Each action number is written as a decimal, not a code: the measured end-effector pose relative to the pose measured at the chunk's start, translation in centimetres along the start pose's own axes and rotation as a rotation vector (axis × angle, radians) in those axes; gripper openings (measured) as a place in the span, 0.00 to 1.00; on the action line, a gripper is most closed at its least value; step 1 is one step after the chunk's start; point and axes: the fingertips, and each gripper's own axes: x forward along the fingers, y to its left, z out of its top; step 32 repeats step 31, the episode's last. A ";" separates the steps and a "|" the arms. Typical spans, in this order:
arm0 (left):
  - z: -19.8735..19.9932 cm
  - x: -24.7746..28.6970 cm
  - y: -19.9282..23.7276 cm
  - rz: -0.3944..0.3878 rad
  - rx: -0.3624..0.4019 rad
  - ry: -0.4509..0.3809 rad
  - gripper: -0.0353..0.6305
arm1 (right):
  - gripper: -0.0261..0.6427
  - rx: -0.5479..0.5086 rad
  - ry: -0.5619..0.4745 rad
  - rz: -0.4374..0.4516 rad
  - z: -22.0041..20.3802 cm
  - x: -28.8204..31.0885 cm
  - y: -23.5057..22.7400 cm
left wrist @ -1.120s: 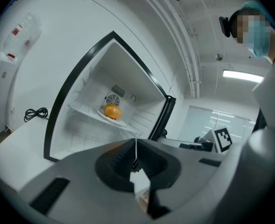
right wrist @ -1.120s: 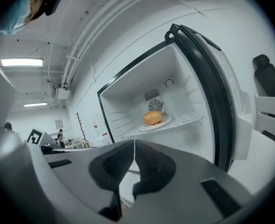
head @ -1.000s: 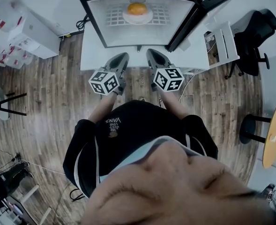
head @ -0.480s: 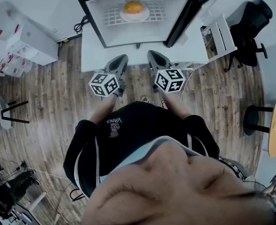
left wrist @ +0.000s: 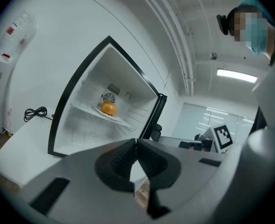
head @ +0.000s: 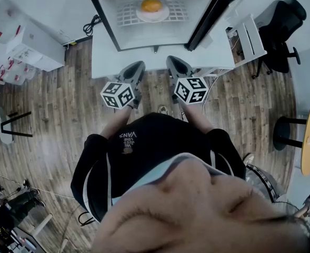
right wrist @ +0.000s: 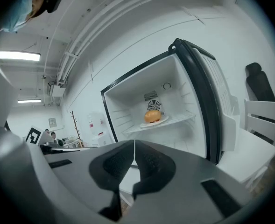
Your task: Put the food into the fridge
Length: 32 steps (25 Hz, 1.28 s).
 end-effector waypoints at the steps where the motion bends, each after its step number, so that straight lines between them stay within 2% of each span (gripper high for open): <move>1: -0.1 0.0 0.0 0.000 0.000 0.001 0.09 | 0.07 -0.001 0.001 0.000 -0.1 0.0 0.0; 10: -0.5 0.1 0.1 0.000 -0.011 0.005 0.09 | 0.06 -0.013 0.020 -0.026 -0.7 -0.3 -0.4; 32: -0.4 1.3 0.2 0.004 -0.024 0.005 0.09 | 0.06 -0.024 0.022 -0.025 -0.3 0.1 -1.2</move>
